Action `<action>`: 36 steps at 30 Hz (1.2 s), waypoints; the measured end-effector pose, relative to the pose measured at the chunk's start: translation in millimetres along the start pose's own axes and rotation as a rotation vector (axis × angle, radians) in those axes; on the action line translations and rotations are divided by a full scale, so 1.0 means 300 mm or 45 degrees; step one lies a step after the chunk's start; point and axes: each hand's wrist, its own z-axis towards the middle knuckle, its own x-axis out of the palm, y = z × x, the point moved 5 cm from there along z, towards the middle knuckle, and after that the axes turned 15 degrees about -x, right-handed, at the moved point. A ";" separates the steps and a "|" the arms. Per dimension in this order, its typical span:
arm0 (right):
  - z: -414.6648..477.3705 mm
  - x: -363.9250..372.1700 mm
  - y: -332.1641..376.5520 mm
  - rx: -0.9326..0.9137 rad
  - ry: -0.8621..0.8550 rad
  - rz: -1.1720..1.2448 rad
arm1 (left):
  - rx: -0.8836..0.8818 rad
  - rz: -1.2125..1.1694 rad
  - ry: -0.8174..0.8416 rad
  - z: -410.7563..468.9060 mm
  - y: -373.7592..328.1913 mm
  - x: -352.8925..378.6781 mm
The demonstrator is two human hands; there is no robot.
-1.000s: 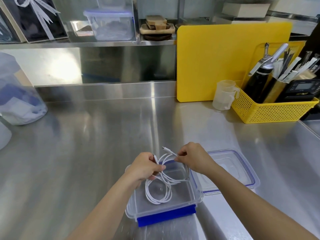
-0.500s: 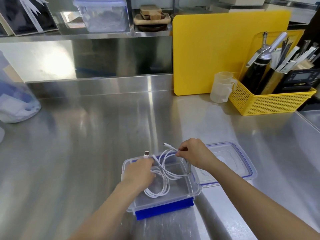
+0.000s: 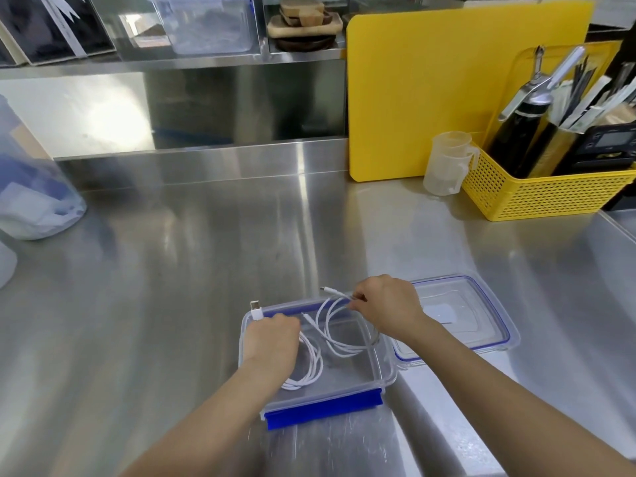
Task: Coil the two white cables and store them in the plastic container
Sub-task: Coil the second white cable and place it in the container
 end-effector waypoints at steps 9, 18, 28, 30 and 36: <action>0.015 0.040 0.069 -0.327 -0.083 -0.361 | 0.075 -0.016 -0.009 -0.029 -0.025 -0.008; 0.000 0.067 0.123 -0.409 -0.011 -0.589 | 0.132 -0.118 -0.098 -0.023 -0.015 -0.031; 0.012 0.128 0.130 -0.488 0.174 -0.647 | 0.762 -0.357 -0.238 -0.053 -0.123 0.024; 0.005 0.111 0.138 -0.457 0.180 -0.694 | 0.803 -0.329 -0.211 -0.046 -0.135 0.044; 0.005 0.146 0.113 -0.433 0.272 -0.694 | 0.842 -0.308 -0.166 -0.036 -0.132 0.045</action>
